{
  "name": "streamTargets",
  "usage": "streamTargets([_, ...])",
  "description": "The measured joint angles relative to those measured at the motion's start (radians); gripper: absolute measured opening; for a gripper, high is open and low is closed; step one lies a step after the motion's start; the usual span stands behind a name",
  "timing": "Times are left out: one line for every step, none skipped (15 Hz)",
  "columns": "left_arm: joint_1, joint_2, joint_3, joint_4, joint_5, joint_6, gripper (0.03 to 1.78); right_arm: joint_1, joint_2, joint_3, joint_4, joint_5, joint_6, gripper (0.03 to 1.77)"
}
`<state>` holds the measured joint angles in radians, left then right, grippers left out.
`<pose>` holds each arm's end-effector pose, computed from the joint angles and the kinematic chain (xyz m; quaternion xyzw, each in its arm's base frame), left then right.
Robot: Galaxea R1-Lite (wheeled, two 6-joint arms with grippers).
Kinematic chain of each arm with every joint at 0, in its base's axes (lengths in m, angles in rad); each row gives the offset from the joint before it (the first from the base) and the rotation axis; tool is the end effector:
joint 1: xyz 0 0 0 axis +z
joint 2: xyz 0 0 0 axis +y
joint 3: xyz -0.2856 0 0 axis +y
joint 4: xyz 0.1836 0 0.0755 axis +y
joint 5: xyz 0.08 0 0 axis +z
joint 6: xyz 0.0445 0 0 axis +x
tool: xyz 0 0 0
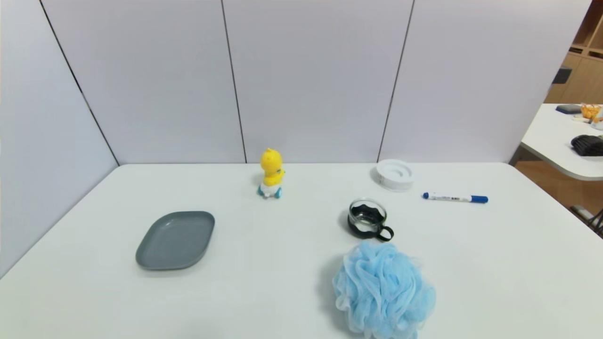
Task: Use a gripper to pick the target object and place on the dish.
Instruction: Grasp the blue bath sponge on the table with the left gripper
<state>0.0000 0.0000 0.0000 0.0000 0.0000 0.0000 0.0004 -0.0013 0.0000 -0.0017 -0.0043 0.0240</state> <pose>0.0225 0.0000 0.0755 0.0000 0.0000 0.0000 1.0000 0.0224 -0.0002 0.0757 0.0120 -0.0015 -0.0019 0.9999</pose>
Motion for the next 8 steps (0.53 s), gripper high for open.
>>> streamTargets([0.0, 0.0, 0.0, 0.0, 0.0, 0.0, 1.69, 0.0, 0.0, 0.0, 0.0, 0.0, 0.0, 1.71])
streamTargets([0.0, 0.0, 0.0, 0.0, 0.0, 0.0, 1.69, 0.0, 0.0, 0.0, 0.0, 0.0, 0.0, 1.71])
streamTargets([0.0, 0.0, 0.0, 0.0, 0.0, 0.0, 1.69, 0.0, 0.0, 0.0, 0.001, 0.0, 0.0, 1.71])
streamTargets([0.0, 0.0, 0.0, 0.0, 0.0, 0.0, 1.69, 0.0, 0.0, 0.0, 0.0, 0.0, 0.0, 1.71])
streamTargets([0.0, 0.0, 0.0, 0.0, 0.0, 0.0, 1.69, 0.0, 0.0, 0.0, 0.0, 0.0, 0.0, 1.71])
streamTargets([0.0, 0.0, 0.0, 0.0, 0.0, 0.0, 1.69, 0.0, 0.0, 0.0, 0.001, 0.0, 0.001, 1.71])
streamTargets([0.0, 0.0, 0.0, 0.0, 0.0, 0.0, 1.69, 0.0, 0.0, 0.0, 0.0, 0.0, 0.0, 1.71])
streamTargets([0.0, 0.0, 0.0, 0.0, 0.0, 0.0, 1.69, 0.0, 0.0, 0.0, 0.0, 0.0, 0.0, 1.71])
